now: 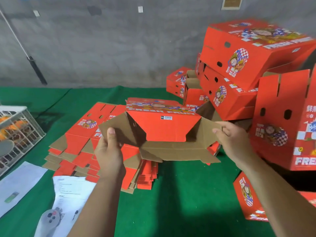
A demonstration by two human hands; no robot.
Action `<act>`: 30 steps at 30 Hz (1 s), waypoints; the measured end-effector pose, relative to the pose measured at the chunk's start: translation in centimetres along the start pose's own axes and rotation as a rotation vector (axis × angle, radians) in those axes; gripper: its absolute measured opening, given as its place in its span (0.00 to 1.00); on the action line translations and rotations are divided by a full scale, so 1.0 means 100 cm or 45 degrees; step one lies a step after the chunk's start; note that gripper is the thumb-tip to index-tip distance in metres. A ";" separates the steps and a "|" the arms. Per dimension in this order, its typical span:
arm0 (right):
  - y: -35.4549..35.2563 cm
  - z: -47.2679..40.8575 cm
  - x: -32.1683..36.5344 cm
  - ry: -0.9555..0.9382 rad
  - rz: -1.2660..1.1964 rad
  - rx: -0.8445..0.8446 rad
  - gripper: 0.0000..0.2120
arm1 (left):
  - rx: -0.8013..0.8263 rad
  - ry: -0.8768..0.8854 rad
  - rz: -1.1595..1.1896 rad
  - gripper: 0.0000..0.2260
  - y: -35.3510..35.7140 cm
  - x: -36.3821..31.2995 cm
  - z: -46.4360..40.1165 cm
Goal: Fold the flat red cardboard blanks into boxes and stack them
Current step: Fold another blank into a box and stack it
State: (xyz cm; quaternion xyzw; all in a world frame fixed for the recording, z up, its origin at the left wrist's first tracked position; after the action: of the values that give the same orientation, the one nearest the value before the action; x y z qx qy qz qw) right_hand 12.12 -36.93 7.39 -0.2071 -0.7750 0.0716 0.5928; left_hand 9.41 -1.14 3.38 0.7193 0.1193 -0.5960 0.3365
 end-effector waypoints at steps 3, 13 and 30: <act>0.002 0.006 0.001 0.018 -0.099 -0.143 0.07 | 0.283 -0.011 -0.039 0.15 0.001 -0.002 0.002; -0.053 0.015 0.038 -0.315 0.459 0.006 0.14 | 0.284 0.161 -0.022 0.16 0.031 -0.044 0.032; -0.132 0.031 0.054 -0.141 0.537 -0.305 0.13 | 0.175 -0.449 0.197 0.09 0.111 -0.047 0.063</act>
State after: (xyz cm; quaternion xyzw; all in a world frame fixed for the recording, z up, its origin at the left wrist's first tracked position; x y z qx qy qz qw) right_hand 4.90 -46.28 15.98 -0.4287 -0.7488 0.1126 0.4928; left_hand 9.68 -12.31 11.17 0.6322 -0.0381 -0.6918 0.3469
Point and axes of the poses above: each hand's wrist, its own z-axis away from the middle knuckle, its own y-axis out of the palm, x = y × z, the point moved 3 cm from there along -z, towards the middle knuckle, and after that the axes turned 5 degrees about -y, right-handed, at the moved point
